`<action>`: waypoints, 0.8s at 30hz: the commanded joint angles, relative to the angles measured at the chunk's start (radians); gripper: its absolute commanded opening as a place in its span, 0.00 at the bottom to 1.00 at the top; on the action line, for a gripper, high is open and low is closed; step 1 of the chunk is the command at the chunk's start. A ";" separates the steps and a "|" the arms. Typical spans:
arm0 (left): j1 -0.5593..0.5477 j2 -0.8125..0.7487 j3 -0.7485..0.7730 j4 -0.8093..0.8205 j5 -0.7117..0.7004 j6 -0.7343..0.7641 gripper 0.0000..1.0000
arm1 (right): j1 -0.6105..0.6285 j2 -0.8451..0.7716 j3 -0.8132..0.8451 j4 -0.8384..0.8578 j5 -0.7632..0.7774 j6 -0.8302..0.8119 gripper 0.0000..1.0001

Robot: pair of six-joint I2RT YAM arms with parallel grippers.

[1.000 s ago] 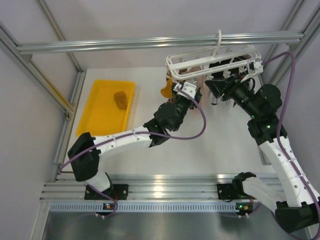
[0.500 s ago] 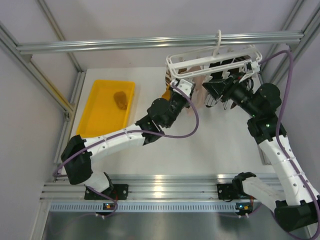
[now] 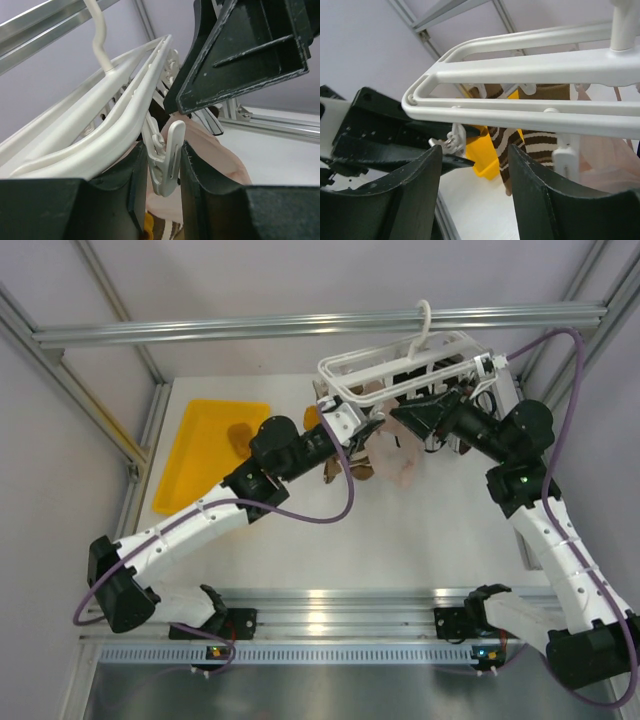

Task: Clip the socks to the hanger
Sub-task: Open the clamp at the hanger.

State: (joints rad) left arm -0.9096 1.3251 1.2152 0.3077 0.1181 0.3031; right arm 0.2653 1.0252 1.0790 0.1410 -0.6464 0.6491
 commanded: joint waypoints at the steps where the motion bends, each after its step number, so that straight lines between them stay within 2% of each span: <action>1: 0.052 0.009 0.065 -0.175 0.290 -0.059 0.00 | -0.009 -0.005 -0.007 0.152 -0.078 0.050 0.55; 7: 0.156 0.065 0.151 -0.225 0.501 -0.189 0.00 | -0.009 0.010 -0.013 0.183 -0.119 0.069 0.57; 10: 0.176 0.080 0.167 -0.222 0.569 -0.235 0.00 | -0.009 0.019 -0.017 0.196 -0.137 0.078 0.62; 19: 0.183 0.106 0.194 -0.245 0.635 -0.282 0.00 | 0.000 0.059 -0.005 0.253 -0.130 0.116 0.76; 24: 0.183 0.120 0.207 -0.257 0.661 -0.300 0.00 | 0.020 0.073 0.001 0.272 -0.125 0.121 0.77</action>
State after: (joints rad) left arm -0.7074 1.4254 1.4029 0.1524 0.6182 0.0551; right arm 0.2733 1.0958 1.0588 0.3313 -0.7689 0.7631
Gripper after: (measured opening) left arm 0.316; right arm 0.771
